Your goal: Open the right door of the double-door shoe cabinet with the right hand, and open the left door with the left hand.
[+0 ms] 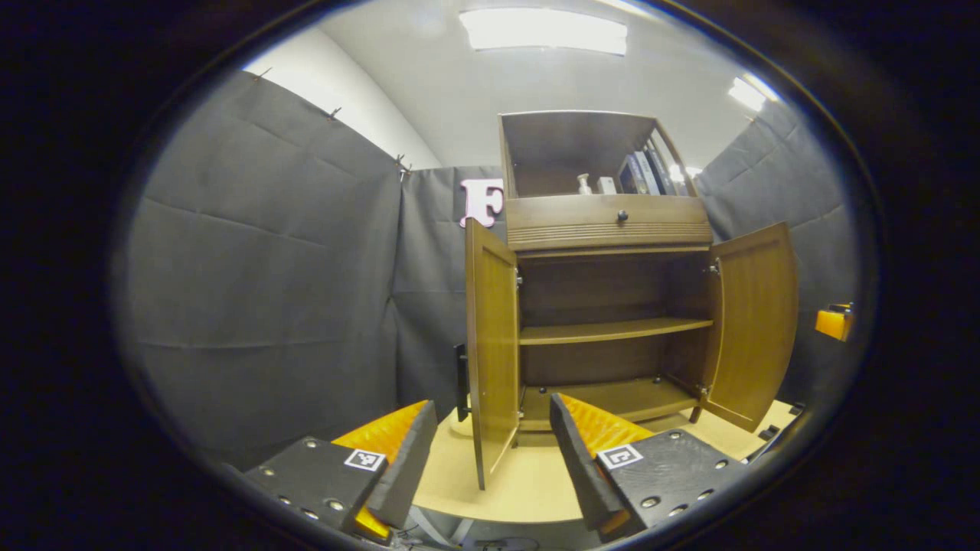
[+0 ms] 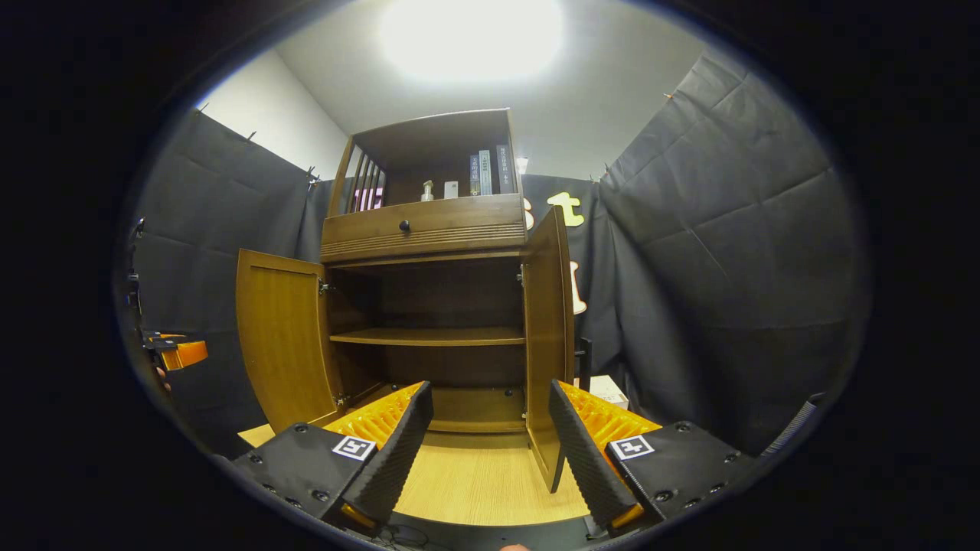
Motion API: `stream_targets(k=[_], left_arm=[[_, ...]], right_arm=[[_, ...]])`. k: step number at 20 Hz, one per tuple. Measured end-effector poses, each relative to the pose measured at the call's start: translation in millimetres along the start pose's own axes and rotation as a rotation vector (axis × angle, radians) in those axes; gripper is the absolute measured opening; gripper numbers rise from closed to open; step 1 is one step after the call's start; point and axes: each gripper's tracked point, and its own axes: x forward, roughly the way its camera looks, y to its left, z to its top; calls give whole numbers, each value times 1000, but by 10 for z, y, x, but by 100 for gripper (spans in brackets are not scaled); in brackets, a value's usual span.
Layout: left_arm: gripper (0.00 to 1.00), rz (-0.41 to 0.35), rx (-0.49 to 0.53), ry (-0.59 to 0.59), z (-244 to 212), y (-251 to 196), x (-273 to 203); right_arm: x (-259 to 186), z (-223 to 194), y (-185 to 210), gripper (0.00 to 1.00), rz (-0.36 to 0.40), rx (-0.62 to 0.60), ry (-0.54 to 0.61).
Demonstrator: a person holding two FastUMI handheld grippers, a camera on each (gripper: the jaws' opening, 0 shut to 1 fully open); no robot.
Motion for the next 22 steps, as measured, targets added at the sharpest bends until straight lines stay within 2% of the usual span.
stream_targets(k=[1, 10, 15, 17, 22], left_arm=[[91, 5, 0, -2, 2, 8, 3], [90, 20, 13, -27, 97, 70, 10], [90, 27, 12, -28, 104, 78, 1], [90, 27, 15, -26, 101, 79, -14], [90, 23, 27, -33, 138, 81, -11]], right_arm=[[2, 9, -3, 93, -1, 0, -1], [1, 63, -30, 98, -12, -11, -18], [3, 65, -39, 92, -18, -15, -19], [16, 81, -60, 95, -23, -23, -24], [37, 110, -89, 95, -33, -17, -35]])
